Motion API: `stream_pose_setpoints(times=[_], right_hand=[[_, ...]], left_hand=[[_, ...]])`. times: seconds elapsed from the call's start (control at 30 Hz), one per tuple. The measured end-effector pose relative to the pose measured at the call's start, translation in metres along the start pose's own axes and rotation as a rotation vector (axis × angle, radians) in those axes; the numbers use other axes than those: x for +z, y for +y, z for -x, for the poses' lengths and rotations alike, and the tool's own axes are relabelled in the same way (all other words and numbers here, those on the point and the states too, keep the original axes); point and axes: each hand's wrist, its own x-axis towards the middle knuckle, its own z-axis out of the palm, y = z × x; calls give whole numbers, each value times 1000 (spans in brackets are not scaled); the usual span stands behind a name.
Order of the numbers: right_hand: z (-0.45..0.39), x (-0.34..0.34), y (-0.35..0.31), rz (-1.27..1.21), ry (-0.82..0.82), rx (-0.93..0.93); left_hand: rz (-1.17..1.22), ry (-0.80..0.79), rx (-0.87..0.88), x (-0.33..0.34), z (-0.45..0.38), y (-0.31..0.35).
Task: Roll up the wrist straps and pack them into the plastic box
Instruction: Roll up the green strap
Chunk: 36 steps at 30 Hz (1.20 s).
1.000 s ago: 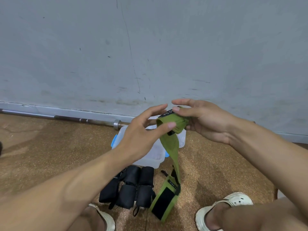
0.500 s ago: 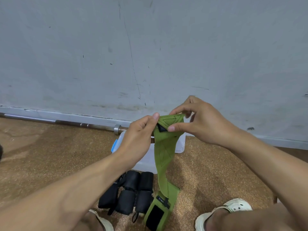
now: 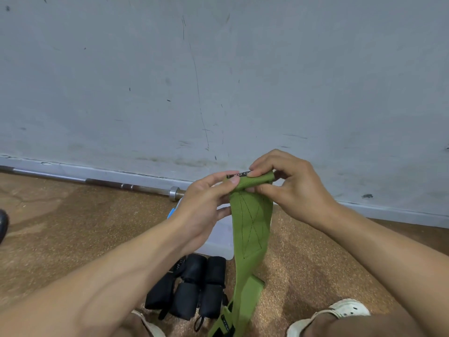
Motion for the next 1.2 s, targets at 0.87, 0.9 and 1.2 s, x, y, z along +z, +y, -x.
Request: stream_pose_setpoints(times=[0.87, 0.9, 1.2], right_hand=[[-8, 18, 9, -241, 10, 178], [-8, 16, 9, -244, -32, 195], [-3, 5, 24, -430, -184, 483]], left_hand=[[-105, -36, -21, -5, -7, 0], [-87, -15, -12, -5, -7, -1], [-86, -4, 56, -6, -10, -4]])
